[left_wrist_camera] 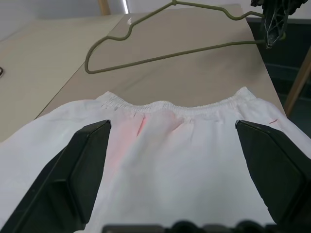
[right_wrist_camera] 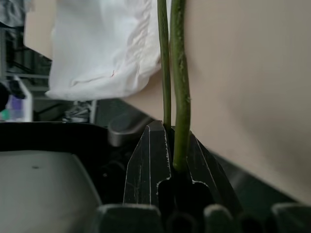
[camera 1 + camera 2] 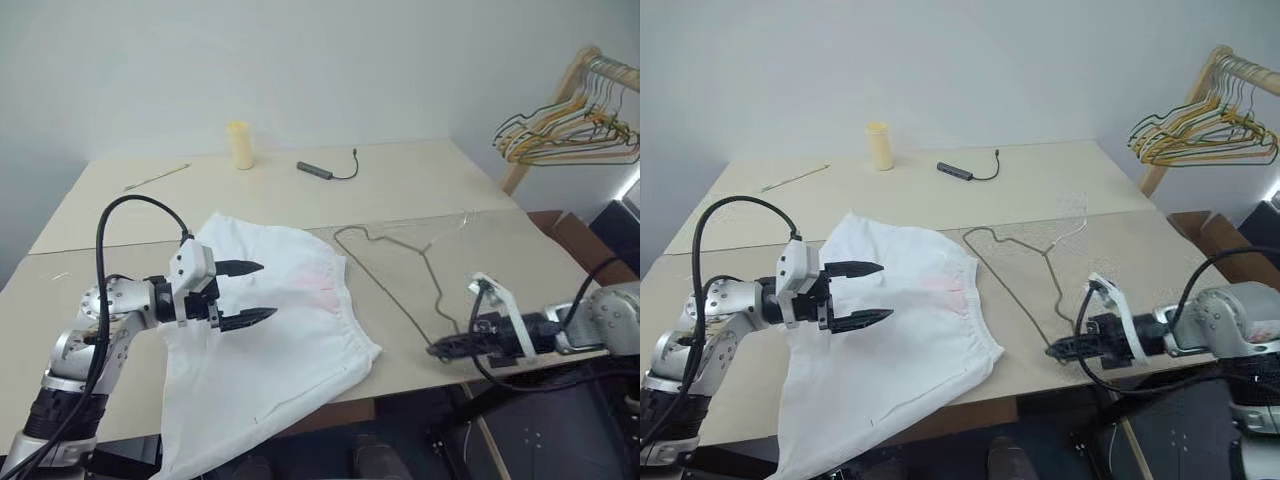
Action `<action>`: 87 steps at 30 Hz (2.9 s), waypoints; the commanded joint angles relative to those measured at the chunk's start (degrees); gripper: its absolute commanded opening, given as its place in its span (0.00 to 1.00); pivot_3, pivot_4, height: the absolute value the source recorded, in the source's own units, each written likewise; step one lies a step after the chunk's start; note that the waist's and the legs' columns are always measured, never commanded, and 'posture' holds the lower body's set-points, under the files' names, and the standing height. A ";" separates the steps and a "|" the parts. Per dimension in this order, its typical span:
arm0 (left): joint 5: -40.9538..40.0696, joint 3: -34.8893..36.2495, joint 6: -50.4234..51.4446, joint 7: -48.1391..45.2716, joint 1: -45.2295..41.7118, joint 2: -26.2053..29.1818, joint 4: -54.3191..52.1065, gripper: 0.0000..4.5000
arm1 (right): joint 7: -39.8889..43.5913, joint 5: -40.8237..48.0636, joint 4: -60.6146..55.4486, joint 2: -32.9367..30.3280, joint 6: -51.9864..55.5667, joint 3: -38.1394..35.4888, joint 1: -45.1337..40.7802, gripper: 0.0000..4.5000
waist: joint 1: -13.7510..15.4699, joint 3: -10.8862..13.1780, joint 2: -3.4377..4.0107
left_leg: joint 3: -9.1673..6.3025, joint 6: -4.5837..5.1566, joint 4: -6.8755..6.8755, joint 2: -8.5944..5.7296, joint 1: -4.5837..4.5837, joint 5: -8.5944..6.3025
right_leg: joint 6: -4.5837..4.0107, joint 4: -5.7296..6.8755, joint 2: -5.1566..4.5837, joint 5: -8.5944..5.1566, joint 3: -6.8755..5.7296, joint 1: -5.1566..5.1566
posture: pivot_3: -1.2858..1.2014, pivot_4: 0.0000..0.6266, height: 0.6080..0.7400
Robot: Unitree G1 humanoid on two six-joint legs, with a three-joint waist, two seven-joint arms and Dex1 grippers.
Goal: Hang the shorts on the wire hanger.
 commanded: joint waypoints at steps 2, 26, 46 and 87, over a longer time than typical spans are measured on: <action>0.02 -0.34 -0.69 -1.60 -1.78 0.63 -1.37 0.99 | 9.34 0.01 3.76 -6.41 -1.18 4.25 0.35 0.00 | -0.64 0.00 0.01 | 0.00 0.00 0.01 0.00 0.00 0.00 | 0.14 0.00 -0.01 -0.08 0.00 0.00 | 0.45 0.00 1.00; 1.22 -3.23 0.07 -1.35 -2.87 -0.39 -2.69 0.99 | 16.62 -10.63 9.04 -0.51 -9.66 13.14 -4.35 0.00 | -2.04 -0.01 0.02 | -0.06 0.00 0.08 0.00 0.01 0.00 | 0.35 0.09 0.01 -0.15 0.03 0.01 | 0.45 0.00 1.00; 2.25 -3.03 -0.70 -1.21 -1.65 -0.72 -2.92 0.99 | 17.65 -16.42 13.93 2.00 -12.03 15.52 -6.68 0.00 | -2.10 -0.01 0.02 | -0.06 0.00 0.13 0.00 0.02 0.00 | 0.06 0.15 0.01 0.04 0.03 0.02 | 0.46 0.00 1.00; 7.01 -4.03 -5.04 2.25 1.95 -2.12 -3.54 0.99 | 34.69 -24.50 36.24 10.99 -27.14 42.88 -30.43 0.00 | -1.08 -0.04 0.06 | -0.13 0.00 0.21 -0.08 0.09 0.00 | 0.01 0.31 -0.08 0.08 0.01 0.05 | 0.49 0.00 1.00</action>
